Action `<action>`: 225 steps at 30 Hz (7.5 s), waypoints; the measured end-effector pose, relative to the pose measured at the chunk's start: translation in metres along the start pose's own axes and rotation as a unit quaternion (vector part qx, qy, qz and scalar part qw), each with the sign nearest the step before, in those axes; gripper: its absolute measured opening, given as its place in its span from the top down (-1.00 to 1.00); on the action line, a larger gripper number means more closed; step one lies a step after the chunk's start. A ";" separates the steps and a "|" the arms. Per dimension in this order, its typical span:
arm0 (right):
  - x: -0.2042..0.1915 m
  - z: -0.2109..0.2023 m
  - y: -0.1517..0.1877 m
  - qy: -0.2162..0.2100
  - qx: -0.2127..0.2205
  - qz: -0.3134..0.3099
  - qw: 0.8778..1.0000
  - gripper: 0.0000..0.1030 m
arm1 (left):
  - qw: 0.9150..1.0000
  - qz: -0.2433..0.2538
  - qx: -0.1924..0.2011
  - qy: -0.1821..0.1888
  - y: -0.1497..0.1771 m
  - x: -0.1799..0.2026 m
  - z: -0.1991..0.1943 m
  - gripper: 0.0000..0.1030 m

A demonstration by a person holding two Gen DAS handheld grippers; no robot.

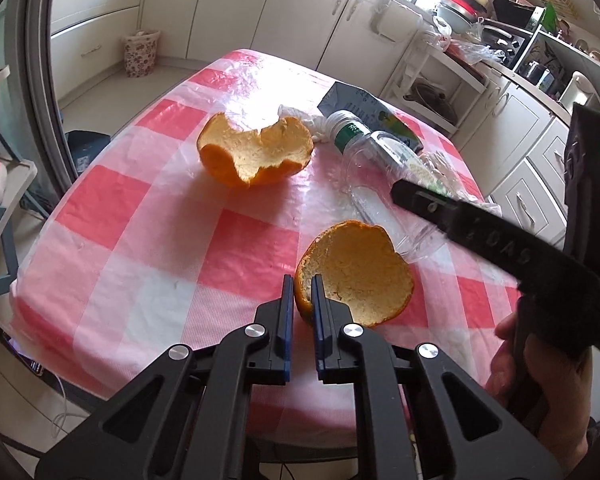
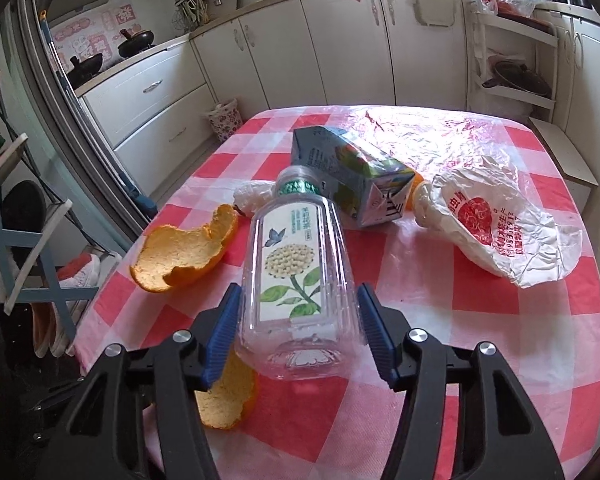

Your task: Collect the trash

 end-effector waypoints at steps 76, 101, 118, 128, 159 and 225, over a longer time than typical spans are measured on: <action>0.233 -0.179 0.198 0.166 0.005 0.194 0.967 0.11 | 0.977 0.139 -0.071 0.148 0.095 0.218 -0.027 0.86; 0.270 -0.268 0.201 0.130 0.148 0.311 0.930 -0.44 | 0.945 0.256 -0.154 0.135 0.155 0.343 0.046 0.46; 0.147 -0.144 0.221 0.096 -0.111 0.008 0.989 -0.50 | 0.984 0.136 -0.078 0.083 0.094 0.167 -0.025 0.12; 0.054 0.070 0.396 0.187 -0.354 -0.440 0.804 -0.56 | 0.997 0.031 -0.042 0.054 0.057 0.031 -0.030 0.10; 0.123 0.189 0.433 0.124 -0.468 -0.358 0.799 -0.11 | 0.999 -0.007 -0.018 0.039 0.017 -0.012 -0.014 0.07; 0.095 -0.098 0.069 0.171 -0.026 -0.132 0.976 -0.55 | 0.991 -0.095 0.058 -0.075 -0.083 -0.064 0.016 0.88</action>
Point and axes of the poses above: each gripper's, at about its wrist camera, not at the fingertips, and z roughly the way its jaws point, x to its right, y to its underside, the point moved 6 cm from there along z, roughly the way its jaws point, and after that the axes turned 10 degrees about -x, right-handed, at the moved point
